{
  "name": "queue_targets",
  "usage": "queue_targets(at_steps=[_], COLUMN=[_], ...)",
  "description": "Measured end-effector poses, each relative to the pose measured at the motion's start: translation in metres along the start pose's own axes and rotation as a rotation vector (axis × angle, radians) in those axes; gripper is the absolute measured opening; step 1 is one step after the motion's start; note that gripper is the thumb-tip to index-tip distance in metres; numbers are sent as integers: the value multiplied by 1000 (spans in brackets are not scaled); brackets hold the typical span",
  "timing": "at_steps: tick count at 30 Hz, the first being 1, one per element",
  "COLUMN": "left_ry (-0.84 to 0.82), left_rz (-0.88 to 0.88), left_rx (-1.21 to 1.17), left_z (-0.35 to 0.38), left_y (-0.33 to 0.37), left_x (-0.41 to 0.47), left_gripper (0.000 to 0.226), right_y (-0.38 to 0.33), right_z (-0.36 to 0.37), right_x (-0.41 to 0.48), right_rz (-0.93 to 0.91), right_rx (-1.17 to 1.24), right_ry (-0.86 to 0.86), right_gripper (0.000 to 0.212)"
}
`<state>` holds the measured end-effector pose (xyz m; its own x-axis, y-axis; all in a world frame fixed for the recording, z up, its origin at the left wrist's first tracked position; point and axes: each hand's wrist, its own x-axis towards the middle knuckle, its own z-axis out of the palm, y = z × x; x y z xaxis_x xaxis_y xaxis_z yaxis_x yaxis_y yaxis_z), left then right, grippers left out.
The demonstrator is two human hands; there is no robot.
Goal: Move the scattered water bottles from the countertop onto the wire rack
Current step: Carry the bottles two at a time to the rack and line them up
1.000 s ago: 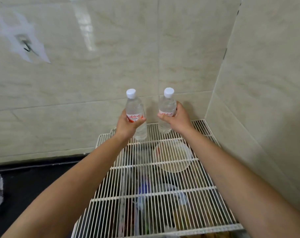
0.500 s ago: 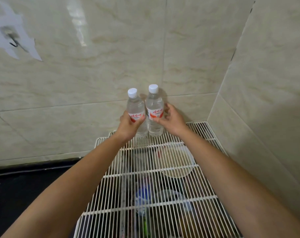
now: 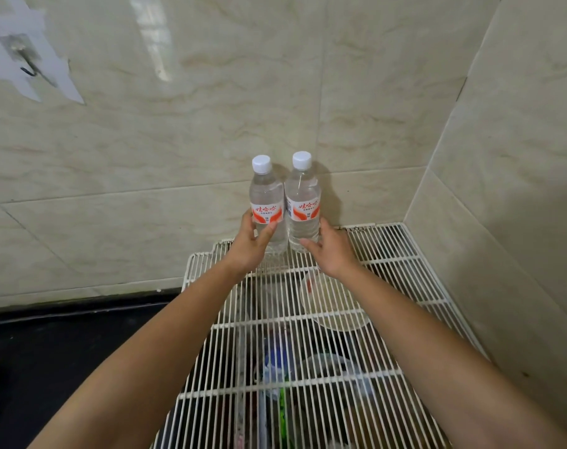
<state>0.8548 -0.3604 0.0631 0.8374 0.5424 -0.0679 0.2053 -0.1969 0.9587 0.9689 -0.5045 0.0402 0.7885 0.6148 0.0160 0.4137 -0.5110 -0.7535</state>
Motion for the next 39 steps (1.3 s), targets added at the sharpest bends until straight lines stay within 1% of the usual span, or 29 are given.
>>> queue_targets(at_steps=[4, 13, 18, 22, 25, 27, 29, 31, 34, 36, 39], left_ry=[-2, -11, 13, -19, -30, 23, 119, 234, 409, 467, 534], left_rz=[-9, -36, 4, 42, 112, 181, 253, 320, 396, 345, 184], left_rx=[11, -22, 28, 72, 160, 259, 406, 597, 836, 879, 952], left_z=[-5, -9, -5, -5, -6, -9, -15, -23, -35, -40, -46], left_y=[-4, -7, -14, -13, -5, 1, 8, 16, 20, 13, -9], left_x=[4, 7, 0, -6, -14, -20, -30, -45, -75, -99, -144], left_gripper=[66, 64, 64, 65, 66, 70, 73, 70, 63, 63, 66], right_y=[-1, 4, 6, 5, -1, -6, -13, -21, -26, -23, -18], right_z=[4, 4, 9, 7, 2, -5, -14, -25, -34, -33, -15], right_x=[0, 1, 0, -2, -9, -16, -25, -37, -55, -65, -79], right_rz=[-11, -39, -15, 12, 27, 10, -28, -138, -315, -364, -455], right_rx=[-46, -118, -159, -126, -146, -149, -150, -209, -390, -457, -466], right_ry=[42, 70, 84, 72, 50, 69, 119, 190, 247, 239, 224], right_gripper=[59, 55, 59, 57, 63, 67, 68, 64, 64, 66, 67])
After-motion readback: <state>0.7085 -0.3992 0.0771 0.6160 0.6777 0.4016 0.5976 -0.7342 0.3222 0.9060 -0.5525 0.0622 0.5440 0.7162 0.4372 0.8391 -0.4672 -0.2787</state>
